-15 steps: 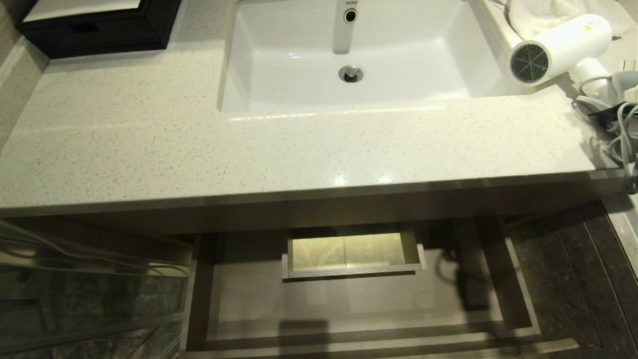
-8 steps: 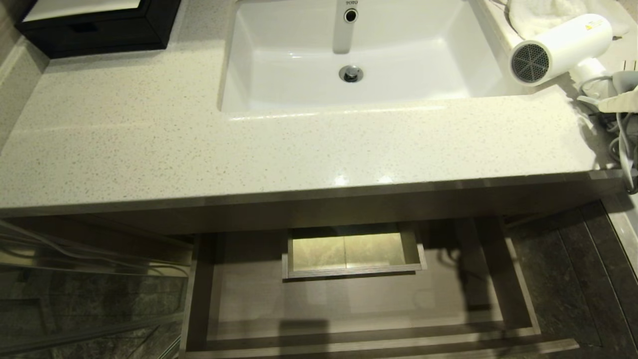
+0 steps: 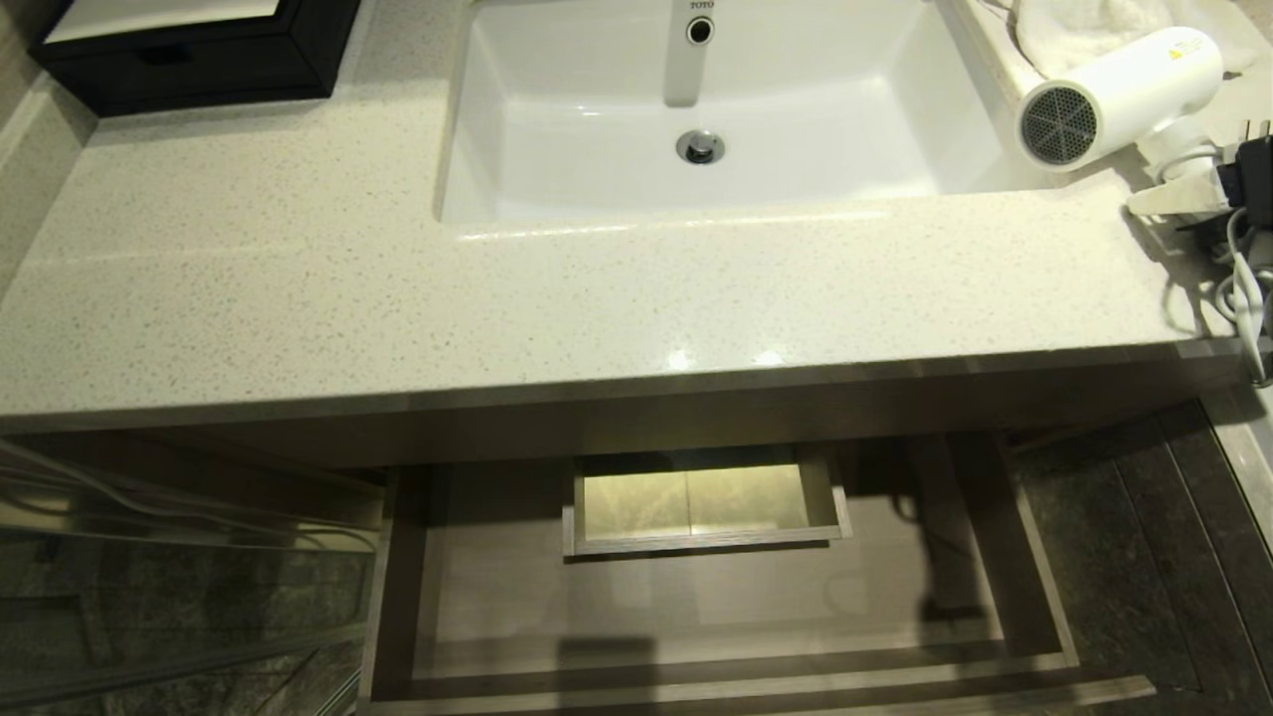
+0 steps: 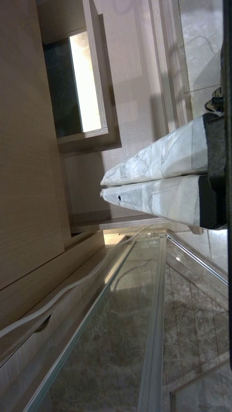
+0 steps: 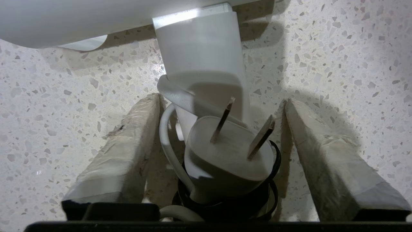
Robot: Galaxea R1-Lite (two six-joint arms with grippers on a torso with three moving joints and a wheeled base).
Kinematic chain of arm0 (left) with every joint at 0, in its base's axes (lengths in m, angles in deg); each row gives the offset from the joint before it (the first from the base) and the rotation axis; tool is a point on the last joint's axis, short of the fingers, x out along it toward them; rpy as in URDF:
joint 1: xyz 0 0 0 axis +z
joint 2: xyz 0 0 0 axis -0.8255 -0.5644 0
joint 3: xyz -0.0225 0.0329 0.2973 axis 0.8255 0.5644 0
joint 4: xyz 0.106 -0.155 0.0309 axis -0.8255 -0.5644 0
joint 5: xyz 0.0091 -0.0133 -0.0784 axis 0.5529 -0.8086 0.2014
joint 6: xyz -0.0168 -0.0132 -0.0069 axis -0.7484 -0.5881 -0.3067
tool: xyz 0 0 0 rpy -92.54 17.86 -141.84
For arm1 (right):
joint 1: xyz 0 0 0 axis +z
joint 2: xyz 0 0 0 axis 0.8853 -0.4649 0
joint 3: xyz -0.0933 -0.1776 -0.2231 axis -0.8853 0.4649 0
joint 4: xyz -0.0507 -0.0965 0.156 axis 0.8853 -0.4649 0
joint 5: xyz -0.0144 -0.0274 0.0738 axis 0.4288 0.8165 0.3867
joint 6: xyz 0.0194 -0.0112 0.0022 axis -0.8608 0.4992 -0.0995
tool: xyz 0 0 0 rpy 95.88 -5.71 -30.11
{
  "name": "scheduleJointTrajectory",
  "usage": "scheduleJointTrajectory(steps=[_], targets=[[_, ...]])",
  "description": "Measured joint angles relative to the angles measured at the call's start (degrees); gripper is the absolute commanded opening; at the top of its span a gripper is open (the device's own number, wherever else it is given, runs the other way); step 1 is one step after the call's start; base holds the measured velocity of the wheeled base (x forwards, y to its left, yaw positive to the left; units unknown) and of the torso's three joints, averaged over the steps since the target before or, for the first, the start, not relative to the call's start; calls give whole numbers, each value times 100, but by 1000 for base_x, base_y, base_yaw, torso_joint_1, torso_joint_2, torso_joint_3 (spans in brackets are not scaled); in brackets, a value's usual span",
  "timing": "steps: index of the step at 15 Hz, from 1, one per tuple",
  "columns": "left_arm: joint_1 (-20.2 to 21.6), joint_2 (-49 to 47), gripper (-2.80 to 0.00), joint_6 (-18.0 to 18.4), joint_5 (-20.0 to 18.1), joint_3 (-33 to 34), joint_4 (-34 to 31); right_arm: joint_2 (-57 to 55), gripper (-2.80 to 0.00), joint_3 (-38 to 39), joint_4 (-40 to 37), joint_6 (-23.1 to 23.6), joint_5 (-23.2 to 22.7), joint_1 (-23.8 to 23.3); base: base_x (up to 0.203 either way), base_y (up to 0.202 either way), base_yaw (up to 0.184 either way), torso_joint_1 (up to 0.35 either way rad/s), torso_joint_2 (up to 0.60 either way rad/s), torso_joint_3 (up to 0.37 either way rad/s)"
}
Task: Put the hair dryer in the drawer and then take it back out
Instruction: Pick up the hairdryer
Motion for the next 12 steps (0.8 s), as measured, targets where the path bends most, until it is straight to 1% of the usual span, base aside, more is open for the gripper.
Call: scheduleJointTrajectory(steps=[6, 12], targets=[[0, 0, -280, 0, 2, 0, -1, 5, -280, 2, -29, 118, 33, 4, 0, 0, 0, 0, 0, 0], [0, 0, -280, -2, 2, 0, -1, 520, -280, 142, -57, 117, 56, 9, 0, 0, 0, 0, 0, 0]])
